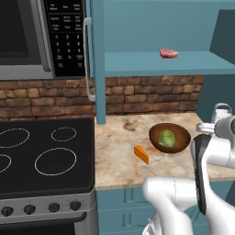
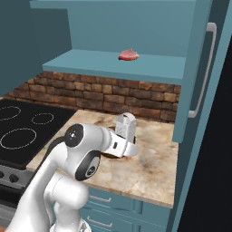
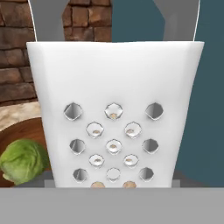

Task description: Pick the cheese from the fridge and the cheese grater from the cabinet and place them next to the salad bowl.

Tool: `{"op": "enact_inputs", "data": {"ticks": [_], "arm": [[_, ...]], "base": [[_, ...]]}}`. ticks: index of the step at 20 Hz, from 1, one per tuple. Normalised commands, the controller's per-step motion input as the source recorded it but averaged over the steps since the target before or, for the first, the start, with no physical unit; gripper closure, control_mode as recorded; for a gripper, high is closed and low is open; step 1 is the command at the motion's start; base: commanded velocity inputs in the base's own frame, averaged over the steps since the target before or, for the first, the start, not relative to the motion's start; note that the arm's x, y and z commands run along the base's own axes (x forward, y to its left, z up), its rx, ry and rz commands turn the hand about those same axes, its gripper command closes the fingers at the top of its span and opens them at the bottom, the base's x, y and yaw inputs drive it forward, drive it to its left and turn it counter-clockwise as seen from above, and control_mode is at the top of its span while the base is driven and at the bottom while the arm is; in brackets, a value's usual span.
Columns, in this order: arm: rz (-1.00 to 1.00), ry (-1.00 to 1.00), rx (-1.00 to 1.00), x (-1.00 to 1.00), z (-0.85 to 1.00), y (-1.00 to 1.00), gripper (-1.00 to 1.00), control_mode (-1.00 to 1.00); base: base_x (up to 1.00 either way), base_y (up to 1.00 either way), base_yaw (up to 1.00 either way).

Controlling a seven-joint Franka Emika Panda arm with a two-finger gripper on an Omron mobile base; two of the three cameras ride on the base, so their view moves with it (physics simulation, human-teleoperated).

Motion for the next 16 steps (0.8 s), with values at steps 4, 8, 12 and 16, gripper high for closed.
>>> {"op": "enact_inputs", "data": {"ticks": [4, 8, 12, 16], "arm": [[0.01, -0.08, 0.00, 0.00, -0.58, -0.07, 1.00, -1.00], [0.00, -0.12, 0.00, 0.01, -0.48, -0.13, 1.00, -1.00], [0.00, -0.22, -0.01, 0.12, -0.45, 0.00, 1.00, -1.00], [0.00, -0.10, -0.02, 0.25, -0.42, 0.02, 1.00, -1.00]], "base": [[0.00, 0.00, 0.00], [0.00, 0.00, 0.00], [0.00, 0.00, 0.00], [0.00, 0.00, 0.00]]}}
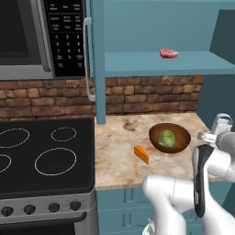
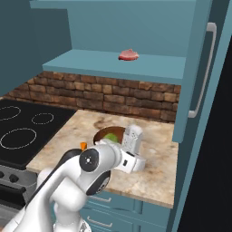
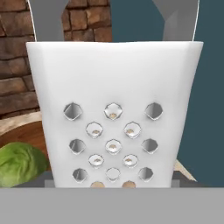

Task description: Pick the cheese from the fridge and the cheese grater from the cabinet and place them next to the salad bowl.

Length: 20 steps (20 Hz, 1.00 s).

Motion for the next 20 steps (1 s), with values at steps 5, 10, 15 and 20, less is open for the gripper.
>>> {"op": "enact_inputs", "data": {"ticks": [5, 10, 15, 20], "arm": [[0.05, 0.00, -0.06, 0.17, -0.28, 0.01, 1.00, -1.00], [0.08, 0.00, -0.08, 0.03, -0.22, -0.06, 1.00, -1.00], [0.06, 0.03, -0.05, 0.00, -0.13, -0.15, 1.00, -1.00], [0.03, 0.05, 0.00, 0.00, -0.11, -0.05, 1.00, -1.00]], "base": [[0.00, 0.00, 0.00], [0.00, 0.00, 0.00], [0.00, 0.00, 0.00], [0.00, 0.00, 0.00]]}}
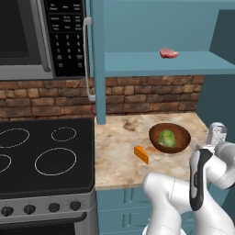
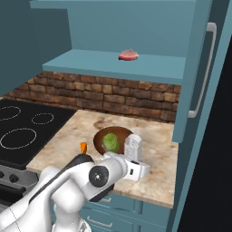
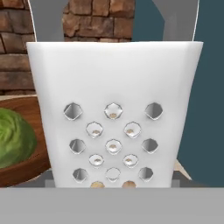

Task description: Pick the cheese from the fridge and the cheese grater from the cabinet and place them next to the salad bowl.

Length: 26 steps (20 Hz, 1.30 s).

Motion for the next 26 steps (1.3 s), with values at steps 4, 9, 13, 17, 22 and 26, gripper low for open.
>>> {"op": "enact_inputs", "data": {"ticks": [4, 9, 13, 17, 22, 26], "arm": [[0.01, 0.05, 0.00, 0.02, -0.13, -0.04, 1.00, -1.00], [0.00, 0.05, 0.00, 0.05, -0.12, -0.04, 1.00, -1.00], [0.02, 0.02, 0.01, 0.07, -0.12, -0.01, 1.00, -1.00], [0.04, 0.00, 0.08, 0.15, -0.19, 0.00, 1.00, -1.00], [0.07, 0.00, 0.14, 0.14, -0.20, 0.00, 1.00, -1.00], [0.09, 0.00, 0.11, 0.15, -0.18, 0.00, 1.00, -1.00]], "base": [[0.00, 0.00, 0.00], [0.00, 0.00, 0.00], [0.00, 0.00, 0.00], [0.00, 0.00, 0.00], [0.00, 0.00, 0.00], [0.00, 0.00, 0.00]]}}
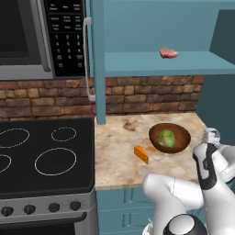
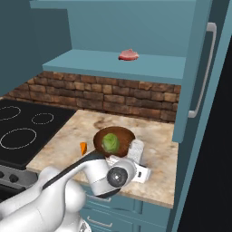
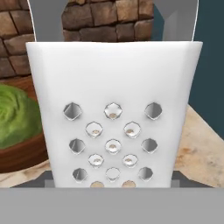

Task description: Pick the cheese from the fridge and the cheese grater from the cabinet and place them next to the salad bowl.

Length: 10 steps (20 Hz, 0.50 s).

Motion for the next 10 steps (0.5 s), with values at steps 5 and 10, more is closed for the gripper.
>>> {"op": "enact_inputs", "data": {"ticks": [5, 10], "arm": [[0.09, -0.01, 0.03, 0.10, -0.16, 0.00, 1.00, -1.00], [0.05, -0.05, 0.00, 0.12, -0.18, 0.00, 1.00, -1.00]], "base": [[0.00, 0.00, 0.00], [0.00, 0.00, 0.00]]}}
